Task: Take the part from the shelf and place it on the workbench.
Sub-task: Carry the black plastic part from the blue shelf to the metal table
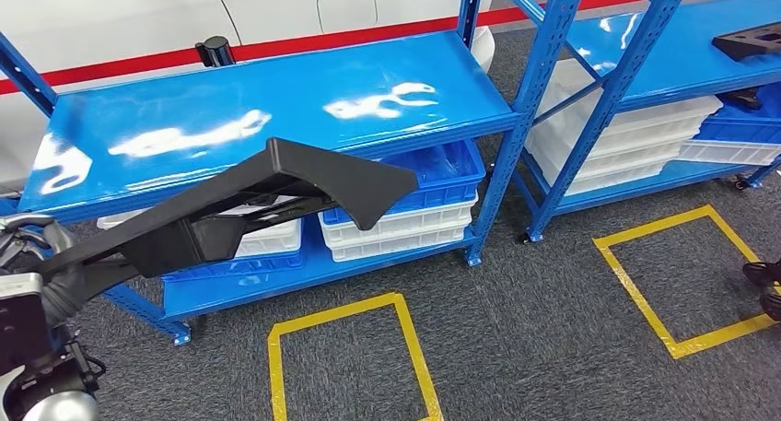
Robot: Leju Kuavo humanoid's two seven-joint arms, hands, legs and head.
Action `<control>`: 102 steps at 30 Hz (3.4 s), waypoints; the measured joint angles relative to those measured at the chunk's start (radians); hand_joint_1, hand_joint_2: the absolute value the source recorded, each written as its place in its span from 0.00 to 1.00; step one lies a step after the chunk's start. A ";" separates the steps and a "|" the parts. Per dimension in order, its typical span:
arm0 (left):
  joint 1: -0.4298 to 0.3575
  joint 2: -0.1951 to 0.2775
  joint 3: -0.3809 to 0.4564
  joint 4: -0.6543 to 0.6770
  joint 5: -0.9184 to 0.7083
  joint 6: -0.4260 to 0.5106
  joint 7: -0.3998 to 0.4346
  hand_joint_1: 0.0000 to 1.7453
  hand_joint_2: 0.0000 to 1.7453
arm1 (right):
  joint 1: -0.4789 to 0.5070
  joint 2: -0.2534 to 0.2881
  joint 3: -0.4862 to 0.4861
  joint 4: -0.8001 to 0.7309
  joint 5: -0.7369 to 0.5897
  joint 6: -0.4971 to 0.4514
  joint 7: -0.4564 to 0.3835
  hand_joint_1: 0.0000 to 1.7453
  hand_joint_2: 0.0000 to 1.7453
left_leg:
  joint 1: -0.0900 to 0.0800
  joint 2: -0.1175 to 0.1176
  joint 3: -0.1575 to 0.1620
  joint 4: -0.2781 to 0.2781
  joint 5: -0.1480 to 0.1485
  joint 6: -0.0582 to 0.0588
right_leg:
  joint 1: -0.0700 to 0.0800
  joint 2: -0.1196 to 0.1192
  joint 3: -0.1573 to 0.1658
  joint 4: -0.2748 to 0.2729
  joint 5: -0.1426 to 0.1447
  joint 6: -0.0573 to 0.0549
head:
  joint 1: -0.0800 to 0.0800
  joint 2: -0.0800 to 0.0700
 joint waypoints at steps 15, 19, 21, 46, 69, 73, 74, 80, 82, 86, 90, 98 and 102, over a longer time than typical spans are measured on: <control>-0.006 -0.003 0.002 0.002 -0.011 0.000 0.008 1.00 1.00 | -0.006 0.001 0.010 0.000 0.002 -0.001 -0.001 0.00 0.00 | 0.020 0.001 0.055 0.120 -0.088 -0.057 | 0.000 -0.006 -0.089 -0.114 0.119 -0.016 | -0.006 0.000; -0.013 -0.004 0.002 0.003 -0.011 0.000 0.007 1.00 1.00 | -0.007 0.001 0.013 0.000 -0.002 -0.002 -0.002 0.00 0.00 | 0.013 -0.002 0.131 -0.025 -0.099 -0.029 | 0.003 -0.005 -0.109 -0.111 0.155 0.004 | -0.005 0.000; -0.016 -0.005 0.002 0.005 -0.011 0.000 0.007 1.00 1.00 | -0.008 0.000 0.013 0.000 -0.003 -0.003 -0.002 0.00 0.00 | 0.017 0.000 0.111 -0.024 -0.078 -0.013 | 0.001 -0.004 -0.127 -0.083 0.120 0.015 | -0.005 0.000; -0.037 0.077 -0.038 0.018 0.036 0.000 0.183 1.00 1.00 | -0.017 0.006 -0.015 0.000 -0.124 0.005 -0.110 0.00 0.00 | 0.009 0.004 0.032 0.069 -0.061 -0.028 | 0.011 -0.005 -0.004 -0.105 0.041 -0.029 | -0.006 0.000; -0.014 0.133 -0.089 0.006 0.029 0.000 0.222 1.00 1.00 | -0.003 0.013 -0.038 0.000 -0.145 -0.008 -0.146 0.00 0.00 | 0.033 -0.030 -0.092 0.191 -0.103 -0.067 | -0.026 -0.002 -0.029 -0.053 0.018 -0.011 | -0.011 0.000; 0.003 0.133 -0.088 0.006 0.032 0.000 0.204 1.00 1.00 | 0.005 0.012 -0.040 0.000 -0.150 0.005 -0.159 0.00 0.00 | 0.030 -0.020 -0.142 0.340 -0.157 -0.064 | -0.013 -0.048 -0.039 -0.053 0.023 -0.019 | -0.013 0.000; 0.006 0.133 -0.087 0.006 0.036 0.000 0.200 1.00 1.00 | 0.006 0.012 -0.040 0.000 -0.151 0.006 -0.160 0.00 0.00 | 0.027 -0.013 -0.106 0.282 -0.131 -0.058 | -0.010 -0.059 -0.039 -0.053 0.023 -0.019 | -0.013 0.000; 0.009 0.130 -0.074 0.000 0.093 0.000 0.169 1.00 1.00 | 0.005 0.014 -0.040 0.000 -0.150 0.003 -0.164 0.00 0.00 | -0.004 0.063 0.023 0.037 -0.055 -0.023 | 0.002 -0.110 -0.037 -0.051 0.023 -0.015 | -0.012 0.000; 0.010 0.130 -0.073 0.000 0.094 0.000 0.169 1.00 1.00 | 0.005 0.014 -0.040 0.000 -0.150 0.003 -0.164 0.00 0.00 | -0.004 0.062 0.023 0.037 -0.055 -0.023 | 0.002 -0.111 -0.037 -0.051 0.023 -0.015 | -0.012 0.000; 0.033 0.105 -0.042 0.000 0.108 0.002 0.135 1.00 1.00 | 0.009 0.015 -0.040 0.000 -0.152 0.000 -0.174 0.00 0.00 | 0.010 -0.002 0.012 0.022 -0.025 -0.007 | -0.006 -0.049 -0.107 0.122 -0.079 0.012 | -0.008 0.000; 0.041 0.074 -0.022 0.000 0.092 0.002 0.101 1.00 1.00 | 0.017 0.014 -0.040 0.000 -0.156 0.000 -0.177 0.00 0.00 | 0.022 -0.060 0.007 0.020 -0.012 -0.012 | -0.016 -0.012 -0.124 0.189 -0.088 0.025 | -0.005 0.000; 0.041 0.044 0.000 0.001 0.126 0.002 0.074 1.00 1.00 | 0.009 0.009 -0.041 0.000 -0.165 -0.001 -0.177 0.00 0.00 | 0.033 -0.119 -0.021 0.034 -0.010 -0.059 | -0.022 0.029 0.015 -0.084 0.018 -0.008 | -0.006 0.000; 0.032 0.039 0.002 0.003 0.161 0.002 0.074 1.00 1.00 | 0.012 0.009 -0.040 0.000 -0.161 0.000 -0.175 0.00 0.00 | 0.035 -0.028 -0.132 0.285 -0.155 -0.076 | -0.027 -0.027 -0.007 -0.086 0.035 -0.018 | -0.014 0.000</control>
